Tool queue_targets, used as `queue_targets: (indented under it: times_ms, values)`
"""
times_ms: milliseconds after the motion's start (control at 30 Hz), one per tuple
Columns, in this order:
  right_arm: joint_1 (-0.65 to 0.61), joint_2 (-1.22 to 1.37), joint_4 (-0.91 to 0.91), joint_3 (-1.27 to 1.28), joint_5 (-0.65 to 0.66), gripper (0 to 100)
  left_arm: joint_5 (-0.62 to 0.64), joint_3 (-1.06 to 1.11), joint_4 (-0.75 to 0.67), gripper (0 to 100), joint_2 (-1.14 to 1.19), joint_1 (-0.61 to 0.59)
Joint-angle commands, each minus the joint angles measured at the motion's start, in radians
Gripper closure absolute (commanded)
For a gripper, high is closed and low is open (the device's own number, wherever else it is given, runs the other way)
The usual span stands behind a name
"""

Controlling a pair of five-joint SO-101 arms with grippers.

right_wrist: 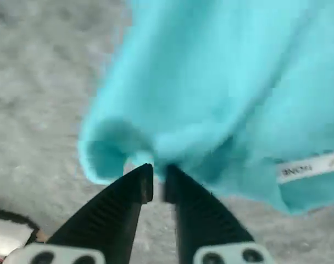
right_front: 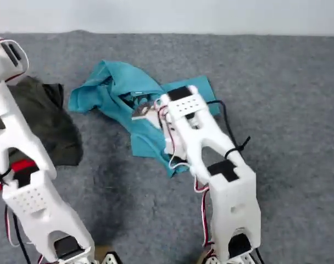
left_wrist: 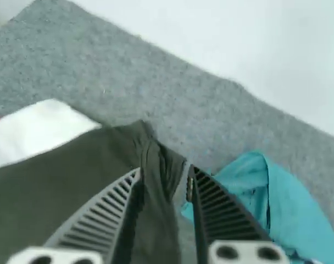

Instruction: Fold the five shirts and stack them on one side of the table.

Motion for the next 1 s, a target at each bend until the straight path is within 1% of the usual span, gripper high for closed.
queue_targets:
  times_ms: [0, 167, 300, 367, 467, 667, 733, 867, 900, 967]
  values:
    - [0.062, 0.013, 0.004, -0.061, 0.015, 99.1, -0.018, 0.202, 0.031, 87, -0.173, -0.002]
    - [0.114, 0.007, 0.016, -0.064, 0.017, 98.8, -0.018, 0.452, 0.031, 87, -0.296, -0.002]
    - [0.145, -0.010, 0.099, -0.084, 0.075, 98.8, -0.018, 0.611, 0.029, 87, -0.397, -0.002]
    - [0.145, -0.030, 0.133, -0.084, 0.081, 98.8, -0.018, 0.682, 0.029, 87, -0.442, 0.014]
    - [0.120, -0.090, 0.136, -0.081, 0.069, 98.8, -0.020, 0.783, 0.029, 87, -0.500, 0.051]
    - [0.015, -0.240, 0.137, -0.075, -0.034, 98.0, -0.020, 0.941, 0.029, 87, -0.624, 0.147]
    - [-0.004, -0.246, 0.137, -0.063, -0.058, 93.5, -0.020, 0.992, 0.029, 87, -0.652, 0.172]
    - [-0.025, -0.245, 0.136, -0.032, -0.120, 78.0, -0.020, 1.112, 0.029, 87, -0.694, 0.204]
    - [-0.033, -0.245, 0.134, -0.031, -0.118, 76.0, -0.020, 1.139, 0.029, 87, -0.701, 0.207]
    - [-0.053, -0.243, 0.134, -0.031, -0.118, 75.6, -0.020, 1.187, 0.029, 87, -0.715, 0.207]
